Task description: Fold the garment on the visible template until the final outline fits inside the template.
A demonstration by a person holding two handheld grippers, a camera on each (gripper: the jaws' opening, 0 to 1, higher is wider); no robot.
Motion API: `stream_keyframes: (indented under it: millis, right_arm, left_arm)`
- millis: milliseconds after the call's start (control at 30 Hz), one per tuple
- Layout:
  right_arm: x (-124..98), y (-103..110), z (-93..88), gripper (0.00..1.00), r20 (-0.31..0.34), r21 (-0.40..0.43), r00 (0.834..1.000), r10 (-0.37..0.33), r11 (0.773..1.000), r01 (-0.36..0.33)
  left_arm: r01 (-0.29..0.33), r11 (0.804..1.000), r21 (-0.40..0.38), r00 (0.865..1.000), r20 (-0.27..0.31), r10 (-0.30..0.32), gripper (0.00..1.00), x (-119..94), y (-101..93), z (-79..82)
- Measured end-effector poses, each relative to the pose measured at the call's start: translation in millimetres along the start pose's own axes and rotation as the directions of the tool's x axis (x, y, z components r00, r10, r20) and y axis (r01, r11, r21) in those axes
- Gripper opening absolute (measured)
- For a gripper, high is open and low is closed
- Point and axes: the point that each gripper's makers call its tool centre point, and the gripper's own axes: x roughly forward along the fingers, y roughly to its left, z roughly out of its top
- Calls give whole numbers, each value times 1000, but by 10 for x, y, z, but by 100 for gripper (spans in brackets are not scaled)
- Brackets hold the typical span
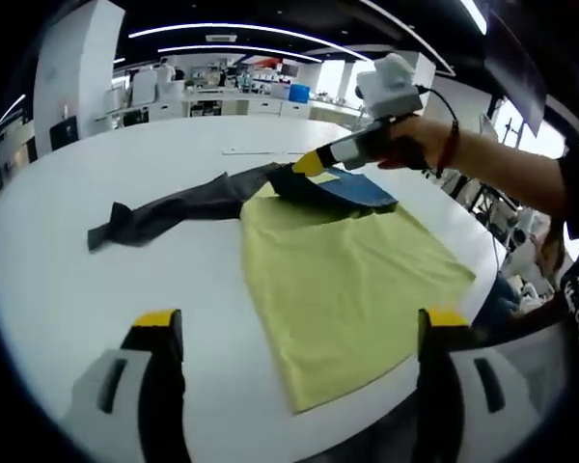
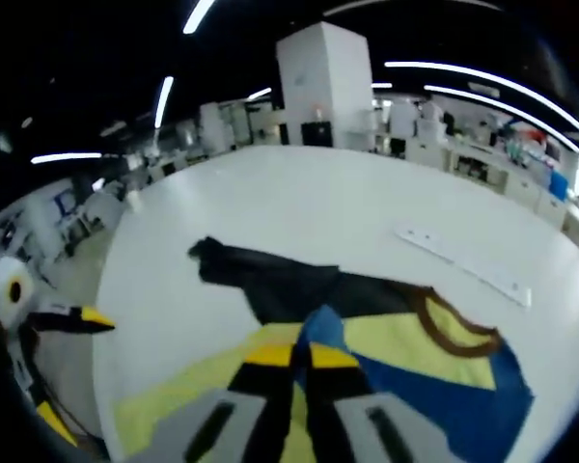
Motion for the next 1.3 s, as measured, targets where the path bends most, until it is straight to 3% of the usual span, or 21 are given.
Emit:
stream_keyframes:
  millis: [267,533,800,1100,1300]
  right_arm:
    - [141,84,-182,0,-18,29,1000,-19,999,19]
    - [166,279,-380,2,-65,74,996,66,995,-61]
    - [105,257,-434,24,-72,96,995,75,993,-68]
    - [-22,122,-431,70,-47,65,999,27,998,-24]
    - [-144,-69,-468,85,-30,54,999,-18,998,19]
  left_arm:
    - [-8,1000,-6,1000,-3,8,99,-7,25,-24]
    - [-18,1000,-11,1000,2,18,99,-37,59,-29]
    - [-9,1000,-4,1000,5,9,99,-32,40,-17]
    - [-21,1000,16,1000,12,20,99,-29,60,23]
    - [-43,999,29,999,26,42,99,-49,107,69]
